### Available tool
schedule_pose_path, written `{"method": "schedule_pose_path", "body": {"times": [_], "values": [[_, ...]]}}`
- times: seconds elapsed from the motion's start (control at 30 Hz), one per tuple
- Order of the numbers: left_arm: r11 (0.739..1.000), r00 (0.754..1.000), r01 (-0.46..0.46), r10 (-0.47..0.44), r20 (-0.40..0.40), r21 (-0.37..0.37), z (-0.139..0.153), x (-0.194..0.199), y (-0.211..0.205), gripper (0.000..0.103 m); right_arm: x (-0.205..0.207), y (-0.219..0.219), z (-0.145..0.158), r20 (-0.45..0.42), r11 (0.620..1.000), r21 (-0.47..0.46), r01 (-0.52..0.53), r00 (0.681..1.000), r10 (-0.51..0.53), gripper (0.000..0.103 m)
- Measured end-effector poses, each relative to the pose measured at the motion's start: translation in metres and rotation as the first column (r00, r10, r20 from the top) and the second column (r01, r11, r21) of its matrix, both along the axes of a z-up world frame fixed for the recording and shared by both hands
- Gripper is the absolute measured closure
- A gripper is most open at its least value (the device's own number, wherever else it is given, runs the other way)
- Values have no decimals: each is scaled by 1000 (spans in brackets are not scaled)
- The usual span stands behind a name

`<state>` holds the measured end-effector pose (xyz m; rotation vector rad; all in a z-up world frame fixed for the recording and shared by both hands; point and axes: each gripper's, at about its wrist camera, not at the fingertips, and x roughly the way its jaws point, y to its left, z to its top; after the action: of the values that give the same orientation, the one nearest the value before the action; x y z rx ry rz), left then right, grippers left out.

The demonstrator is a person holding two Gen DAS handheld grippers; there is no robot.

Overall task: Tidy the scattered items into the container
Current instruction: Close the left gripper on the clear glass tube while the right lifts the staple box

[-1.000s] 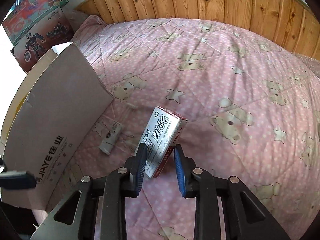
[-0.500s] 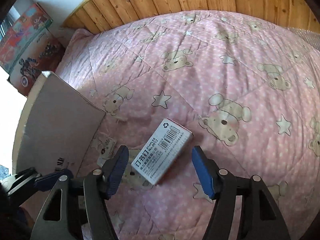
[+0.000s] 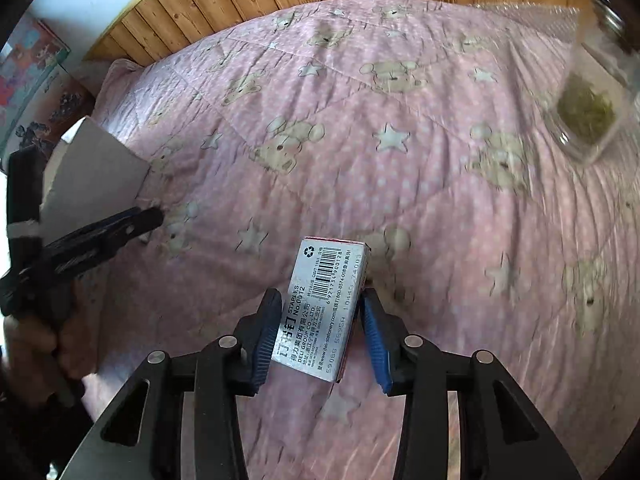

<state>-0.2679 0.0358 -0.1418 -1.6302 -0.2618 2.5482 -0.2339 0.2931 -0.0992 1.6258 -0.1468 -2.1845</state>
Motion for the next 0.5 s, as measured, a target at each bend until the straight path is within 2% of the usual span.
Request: {"method": "schedule_pose_path", "body": {"times": [0.13, 0.23, 0.5], "values": [[999, 999, 34, -34, -4, 2, 2, 5, 6, 87, 24, 5, 1, 23, 994, -88, 63, 998, -62, 61], [999, 999, 49, -49, -12, 7, 10, 14, 11, 93, 38, -6, 9, -20, 996, -74, 56, 998, -58, 61], [996, 995, 91, -91, -28, 2, 28, 46, 26, 94, 49, -3, 12, -37, 991, -96, 94, 994, -98, 61]]}}
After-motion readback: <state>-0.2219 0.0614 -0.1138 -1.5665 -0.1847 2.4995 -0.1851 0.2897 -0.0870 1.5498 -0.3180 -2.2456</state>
